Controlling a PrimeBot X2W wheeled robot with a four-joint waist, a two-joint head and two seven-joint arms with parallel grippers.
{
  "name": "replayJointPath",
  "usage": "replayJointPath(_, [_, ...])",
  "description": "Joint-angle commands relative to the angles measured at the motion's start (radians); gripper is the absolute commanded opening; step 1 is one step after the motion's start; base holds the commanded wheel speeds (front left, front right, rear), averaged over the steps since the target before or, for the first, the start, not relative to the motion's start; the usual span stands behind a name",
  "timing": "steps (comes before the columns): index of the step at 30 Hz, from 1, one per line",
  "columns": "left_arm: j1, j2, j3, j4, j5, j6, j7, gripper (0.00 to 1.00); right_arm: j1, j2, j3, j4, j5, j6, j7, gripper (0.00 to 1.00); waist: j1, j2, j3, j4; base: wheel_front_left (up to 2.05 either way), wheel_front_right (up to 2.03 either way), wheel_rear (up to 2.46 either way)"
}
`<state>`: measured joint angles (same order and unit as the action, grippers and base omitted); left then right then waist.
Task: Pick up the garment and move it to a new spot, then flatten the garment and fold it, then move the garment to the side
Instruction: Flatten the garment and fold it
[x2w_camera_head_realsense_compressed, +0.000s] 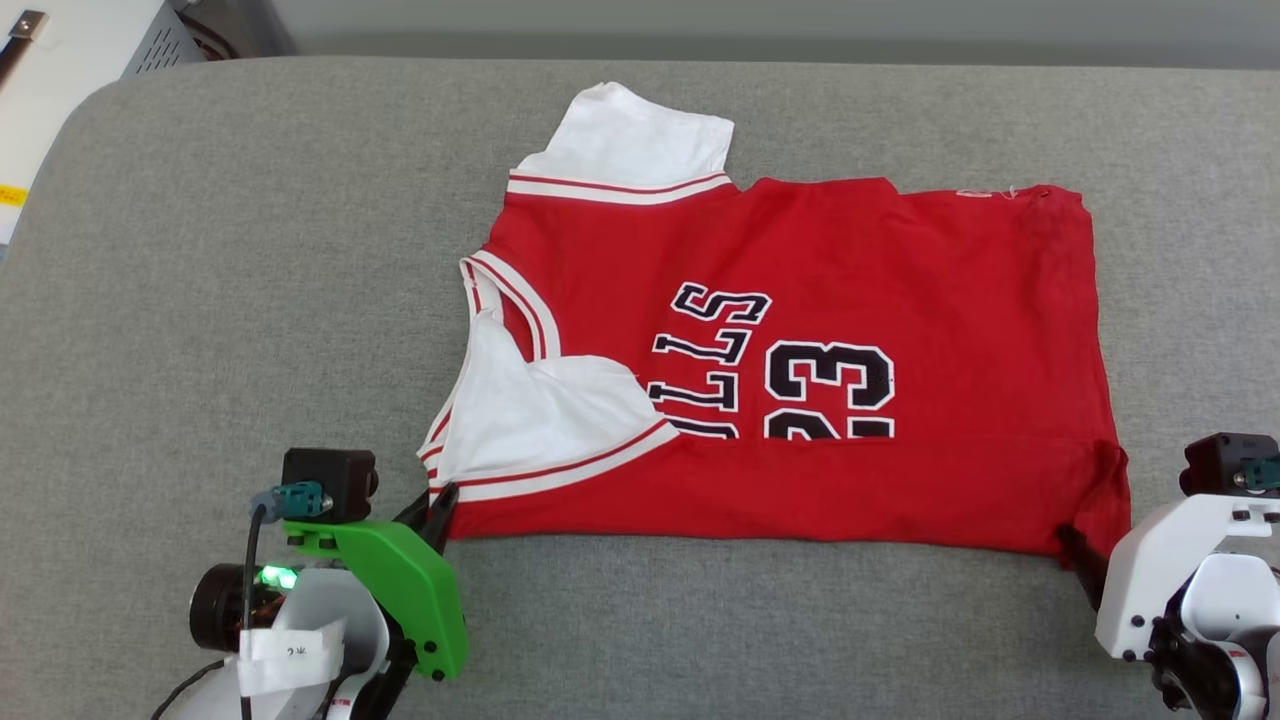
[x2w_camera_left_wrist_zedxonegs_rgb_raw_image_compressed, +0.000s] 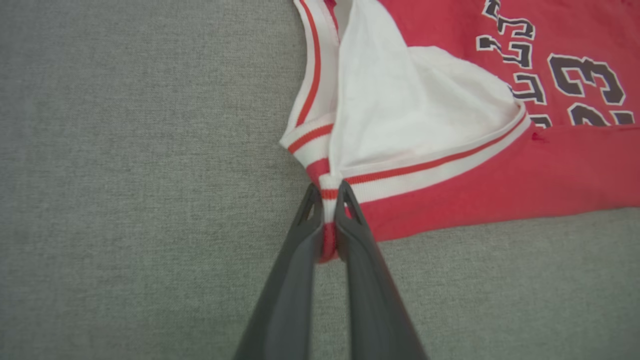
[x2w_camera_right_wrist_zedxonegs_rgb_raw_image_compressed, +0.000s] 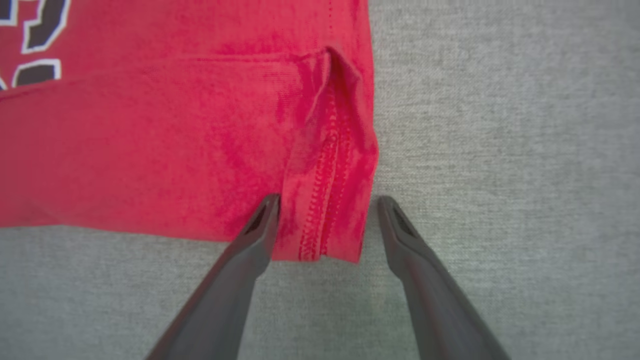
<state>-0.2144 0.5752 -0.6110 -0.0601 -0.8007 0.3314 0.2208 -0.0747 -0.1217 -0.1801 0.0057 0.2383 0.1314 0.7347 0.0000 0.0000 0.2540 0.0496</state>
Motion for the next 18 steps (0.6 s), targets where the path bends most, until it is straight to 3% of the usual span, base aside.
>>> replayJointPath(1, [0.007,0.008,0.001,-0.010,0.005,0.008,-0.001,0.00,-0.019,0.002,-0.004,0.023,-0.009,-0.001,-0.003,1.00,0.0000,0.0000,0.011,0.004,0.00,0.00,0.00])
replayJointPath(3, [0.004,0.011,0.000,-0.017,0.006,0.006,0.002,0.00,-0.026,0.006,-0.008,0.043,-0.013,-0.001,-0.001,1.00,0.0000,0.0000,0.018,0.005,0.00,0.00,0.00])
replayJointPath(5, [0.002,0.013,-0.001,-0.020,0.007,0.007,0.004,0.00,-0.031,0.011,-0.015,0.059,-0.018,-0.001,0.002,0.32,0.0000,0.0000,0.023,0.006,0.00,0.00,0.00])
replayJointPath(6, [0.002,0.014,-0.002,-0.020,0.008,0.007,0.005,0.00,-0.032,0.013,-0.017,0.065,-0.020,-0.001,0.003,0.05,0.0000,0.0000,0.024,0.006,0.00,0.00,0.00])
replayJointPath(7, [0.001,0.014,-0.003,-0.020,0.008,0.007,0.005,0.00,-0.034,0.016,-0.018,0.070,-0.021,-0.001,0.002,0.00,0.0000,0.0000,0.025,0.006,0.00,0.00,0.00])
replayJointPath(18, [0.018,0.023,-0.012,0.016,0.003,0.006,0.011,0.00,-0.037,0.007,-0.029,0.095,-0.016,-0.001,-0.005,0.00,0.0000,0.0000,-0.024,-0.005,0.00,0.00,0.00])
